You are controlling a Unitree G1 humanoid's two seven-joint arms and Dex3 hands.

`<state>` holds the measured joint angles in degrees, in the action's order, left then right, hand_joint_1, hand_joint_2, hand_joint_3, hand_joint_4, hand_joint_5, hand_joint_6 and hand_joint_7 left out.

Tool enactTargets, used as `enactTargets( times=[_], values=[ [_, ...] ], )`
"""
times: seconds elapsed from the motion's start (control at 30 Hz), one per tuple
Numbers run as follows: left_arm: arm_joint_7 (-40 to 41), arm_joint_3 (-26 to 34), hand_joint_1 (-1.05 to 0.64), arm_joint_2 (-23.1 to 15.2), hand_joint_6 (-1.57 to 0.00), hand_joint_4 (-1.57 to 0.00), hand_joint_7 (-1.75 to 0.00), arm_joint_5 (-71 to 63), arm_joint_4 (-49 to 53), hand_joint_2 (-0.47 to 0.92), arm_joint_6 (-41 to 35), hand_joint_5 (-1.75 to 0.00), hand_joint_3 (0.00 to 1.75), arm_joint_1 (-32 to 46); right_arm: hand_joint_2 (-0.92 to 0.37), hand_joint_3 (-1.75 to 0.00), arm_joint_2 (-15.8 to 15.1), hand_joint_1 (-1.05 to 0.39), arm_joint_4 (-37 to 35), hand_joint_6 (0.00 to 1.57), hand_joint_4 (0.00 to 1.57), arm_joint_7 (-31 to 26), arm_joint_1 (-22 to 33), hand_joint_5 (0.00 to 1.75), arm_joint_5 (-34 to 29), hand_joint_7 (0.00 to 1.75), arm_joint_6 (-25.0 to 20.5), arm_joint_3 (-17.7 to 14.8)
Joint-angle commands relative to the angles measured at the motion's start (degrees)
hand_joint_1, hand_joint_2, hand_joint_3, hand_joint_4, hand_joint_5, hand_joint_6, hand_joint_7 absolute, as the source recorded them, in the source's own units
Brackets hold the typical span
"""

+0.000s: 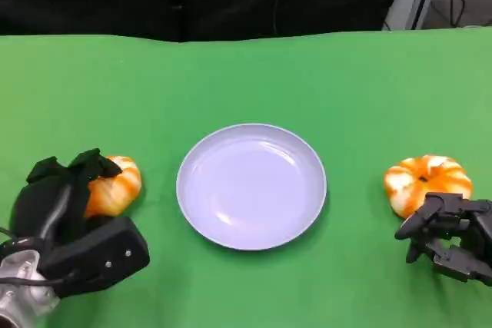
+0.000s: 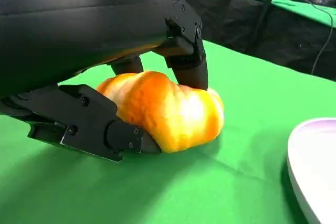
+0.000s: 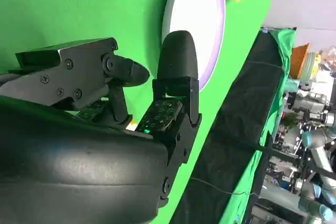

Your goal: Grasp the bread from the table and place it into the plate.

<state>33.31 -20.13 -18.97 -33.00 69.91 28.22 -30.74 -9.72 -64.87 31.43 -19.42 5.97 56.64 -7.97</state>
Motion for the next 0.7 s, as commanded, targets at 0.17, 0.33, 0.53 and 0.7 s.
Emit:
enactTargets(
  times=[0.17,0.33,0.53,0.7],
  values=[
    [1.7,0.1,-0.1,-0.3,-0.32,-0.18,-1.46,0.0,0.4,0.92,0.5,-1.75,0.4,1.2,-0.88,-0.52,-0.7,0.07,0.0,0.95,0.87,-1.0,0.5,1.37,-0.1,0.94,0.5,-0.3],
    [2.4,-0.2,-0.09,-0.5,-0.3,-0.18,-1.48,-0.3,-0.2,0.92,0.4,-1.75,0.41,1.2,-0.88,-0.53,-0.6,0.07,0.1,0.95,0.87,-1.0,0.5,1.37,0.0,0.95,0.3,-0.2],
    [4.0,-0.6,-0.06,-1.0,-0.29,-0.18,-1.49,-1.2,-1.7,0.92,1.2,-1.74,0.41,1.6,-0.87,-0.55,-0.7,0.06,0.0,0.95,0.87,-1.5,0.5,1.38,-0.4,0.95,0.6,-0.1],
    [5.5,-1.1,-0.05,-1.3,-0.3,-0.19,-1.49,-2.1,-3.7,0.92,1.3,-1.73,0.39,2.0,-0.86,-0.56,-0.6,0.07,-0.2,0.95,0.88,-1.6,0.5,1.38,-0.6,0.95,0.9,-0.2]
  ],
)
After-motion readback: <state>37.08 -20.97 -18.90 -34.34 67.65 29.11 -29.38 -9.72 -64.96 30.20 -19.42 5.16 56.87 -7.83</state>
